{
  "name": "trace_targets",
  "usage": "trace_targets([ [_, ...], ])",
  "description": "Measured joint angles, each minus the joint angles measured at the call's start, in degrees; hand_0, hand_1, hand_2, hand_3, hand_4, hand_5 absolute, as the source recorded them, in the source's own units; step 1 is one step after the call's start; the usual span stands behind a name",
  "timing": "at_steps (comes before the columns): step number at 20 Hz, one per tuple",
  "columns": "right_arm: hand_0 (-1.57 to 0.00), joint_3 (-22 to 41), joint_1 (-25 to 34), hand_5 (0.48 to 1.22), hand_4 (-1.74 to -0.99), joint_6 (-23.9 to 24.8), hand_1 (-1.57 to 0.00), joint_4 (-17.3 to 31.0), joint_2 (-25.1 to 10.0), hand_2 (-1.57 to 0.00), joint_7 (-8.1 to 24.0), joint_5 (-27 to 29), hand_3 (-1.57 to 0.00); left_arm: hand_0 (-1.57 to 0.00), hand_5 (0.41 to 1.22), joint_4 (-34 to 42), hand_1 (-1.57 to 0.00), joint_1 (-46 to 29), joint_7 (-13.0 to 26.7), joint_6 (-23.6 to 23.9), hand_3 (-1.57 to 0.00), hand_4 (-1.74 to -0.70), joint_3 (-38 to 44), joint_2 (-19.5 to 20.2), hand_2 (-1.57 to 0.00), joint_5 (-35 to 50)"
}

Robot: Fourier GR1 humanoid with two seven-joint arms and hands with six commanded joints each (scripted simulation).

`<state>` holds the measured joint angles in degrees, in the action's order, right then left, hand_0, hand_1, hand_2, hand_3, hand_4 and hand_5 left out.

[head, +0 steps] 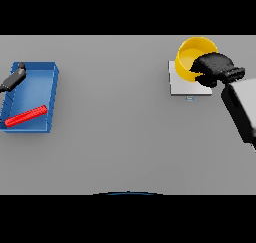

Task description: Pick up the red beaker and tilt it to pour out 1 green nut into yellow bowl. Pick up the yellow bowl and place it on the metallic measuring scale.

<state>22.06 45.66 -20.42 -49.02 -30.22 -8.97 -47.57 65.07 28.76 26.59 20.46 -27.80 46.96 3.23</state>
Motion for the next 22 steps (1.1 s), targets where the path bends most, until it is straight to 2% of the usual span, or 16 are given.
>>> trace_targets([
  [3,-1.57,-0.17,0.11,1.221,-1.741,1.12,-1.57,2.98,0.91,-1.38,-0.32,-0.39,-1.33,0.00,0.676,0.22,0.00,-0.29,-0.83,-0.31,0.00,-0.72,0.00,0.30,0.00,0.02],
  [6,-1.57,-0.65,-0.47,1.221,-1.741,2.12,-1.57,4.51,1.42,-1.34,-2.84,0.21,-1.40,0.00,0.673,0.00,0.00,-0.04,-0.54,-0.39,0.00,-0.73,-0.08,0.09,0.00,-0.06],
  [7,-1.56,-0.85,-0.41,1.221,-1.741,2.69,-1.57,4.85,1.26,-1.34,-3.56,0.20,-1.44,0.00,0.671,-0.38,0.00,0.73,-0.28,-0.83,0.00,-0.72,0.07,0.28,0.00,-0.06],
  [9,-1.46,-0.80,-0.55,1.221,-1.741,2.80,-1.57,5.01,2.11,-1.34,-2.87,0.23,-1.45,0.00,0.668,-0.61,0.00,0.52,-0.62,-0.76,0.00,-0.72,-0.08,0.05,0.00,-0.14],
  [10,-1.45,-0.96,0.05,1.221,-1.734,2.37,-1.50,5.39,2.43,-1.38,-2.06,0.25,-1.39,0.00,0.667,-0.14,0.00,0.38,-0.53,-0.74,0.00,-0.72,0.10,0.41,0.00,0.02],
  [12,-1.49,-1.41,0.22,1.221,-1.737,2.28,-1.48,5.37,2.57,-1.45,-2.11,0.55,-1.10,0.00,0.671,0.00,0.00,0.53,-0.18,-0.61,0.00,-0.72,-0.08,0.19,0.00,-0.10],
  [13,-1.44,-1.52,-0.12,1.221,-1.688,2.16,-1.34,5.33,2.42,-1.29,-2.74,0.76,-0.99,0.00,0.671,-0.77,0.00,0.57,-0.47,-0.62,0.00,-0.72,-0.07,-0.07,0.00,-0.16],
  [14,-1.23,-1.67,-0.29,1.149,-1.657,1.50,-1.10,4.72,2.63,-1.09,-1.63,0.90,-0.89,0.00,0.668,-0.68,0.00,0.55,-0.53,-0.42,0.00,-0.72,-0.40,-0.29,0.00,-0.50],
  [15,-0.99,-1.47,-0.56,1.080,-1.629,1.15,-0.88,4.29,2.25,-0.92,-2.02,0.86,-0.80,0.00,0.668,-0.51,0.00,0.54,-0.39,-0.48,0.00,-0.72,-0.71,-0.34,0.00,-0.78],
  [17,-0.63,-0.69,-0.51,0.987,-1.593,0.22,-0.56,4.49,1.76,-0.66,-1.51,0.00,-0.66,0.00,0.666,-0.50,0.00,0.42,-0.70,-0.21,0.00,-0.72,-0.18,-0.13,0.00,-0.44],
  [19,-0.41,0.15,0.22,0.929,-1.567,0.01,-0.36,5.13,1.50,-0.46,-2.32,-0.93,-0.55,0.00,0.663,-0.37,0.00,0.46,-0.58,-0.24,0.00,-0.72,-0.10,-0.46,0.00,-0.09],
  [22,-0.21,0.71,1.12,0.876,-1.552,0.56,-0.18,5.96,1.31,-0.24,-5.06,-1.37,-0.43,0.00,0.664,-1.20,0.00,1.37,-0.03,-0.15,0.00,-0.72,-0.45,-1.00,0.00,-0.64],
])
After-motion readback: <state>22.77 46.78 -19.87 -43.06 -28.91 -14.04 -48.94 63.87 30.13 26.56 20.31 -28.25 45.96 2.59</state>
